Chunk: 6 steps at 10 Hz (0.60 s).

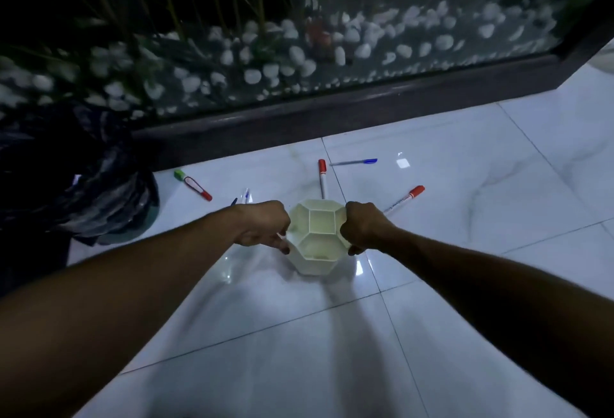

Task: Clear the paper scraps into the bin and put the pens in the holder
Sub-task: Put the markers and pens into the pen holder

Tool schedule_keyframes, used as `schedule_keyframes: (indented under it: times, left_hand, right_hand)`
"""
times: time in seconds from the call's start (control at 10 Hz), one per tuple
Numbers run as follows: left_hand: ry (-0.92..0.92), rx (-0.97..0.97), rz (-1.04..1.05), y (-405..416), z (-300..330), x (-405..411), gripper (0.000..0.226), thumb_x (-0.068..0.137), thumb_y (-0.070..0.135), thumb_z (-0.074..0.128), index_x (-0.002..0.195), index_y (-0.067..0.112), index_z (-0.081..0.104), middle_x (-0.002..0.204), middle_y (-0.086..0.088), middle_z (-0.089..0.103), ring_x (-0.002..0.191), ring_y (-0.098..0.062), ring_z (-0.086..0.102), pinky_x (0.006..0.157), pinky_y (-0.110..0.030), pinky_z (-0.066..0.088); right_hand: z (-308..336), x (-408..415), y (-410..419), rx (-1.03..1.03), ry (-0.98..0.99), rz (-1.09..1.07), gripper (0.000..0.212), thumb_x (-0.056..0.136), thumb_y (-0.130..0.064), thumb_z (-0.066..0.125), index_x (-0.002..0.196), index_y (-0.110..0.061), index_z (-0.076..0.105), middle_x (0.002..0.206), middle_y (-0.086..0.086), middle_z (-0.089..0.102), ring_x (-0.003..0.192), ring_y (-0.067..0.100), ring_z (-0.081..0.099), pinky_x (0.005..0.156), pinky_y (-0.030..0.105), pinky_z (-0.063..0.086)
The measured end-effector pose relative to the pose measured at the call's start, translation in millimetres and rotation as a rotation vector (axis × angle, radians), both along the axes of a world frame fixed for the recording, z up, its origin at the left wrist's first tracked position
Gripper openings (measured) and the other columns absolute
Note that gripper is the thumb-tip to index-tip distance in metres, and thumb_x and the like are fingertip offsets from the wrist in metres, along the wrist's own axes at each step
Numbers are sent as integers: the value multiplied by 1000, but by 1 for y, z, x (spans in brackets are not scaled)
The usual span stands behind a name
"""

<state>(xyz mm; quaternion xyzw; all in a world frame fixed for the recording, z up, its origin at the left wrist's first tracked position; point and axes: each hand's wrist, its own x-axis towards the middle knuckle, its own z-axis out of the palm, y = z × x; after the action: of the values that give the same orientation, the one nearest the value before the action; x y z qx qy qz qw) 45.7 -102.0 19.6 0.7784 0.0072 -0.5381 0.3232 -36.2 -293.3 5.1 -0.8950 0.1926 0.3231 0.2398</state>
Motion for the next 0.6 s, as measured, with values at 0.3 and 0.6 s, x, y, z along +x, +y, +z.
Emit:
schedule_keyframes:
  times: [0.3, 0.6]
  left_hand:
    - [-188, 41, -57, 26, -10, 45, 24, 98, 15, 52, 114, 0, 60, 112, -12, 65, 90, -27, 72, 76, -27, 58]
    - [-653, 472, -332, 92, -48, 69, 38, 89, 32, 65, 115, 5, 62, 122, -17, 63, 111, -32, 60, 77, -27, 42]
  right_hand:
    - [37, 58, -37, 247, 201, 19, 30, 96, -20, 61, 124, -7, 59, 117, 18, 68, 89, 35, 75, 84, 42, 61]
    - [-9, 101, -36, 73, -83, -95, 32, 96, -29, 62, 107, 1, 64, 99, 16, 73, 79, 25, 74, 74, 36, 62]
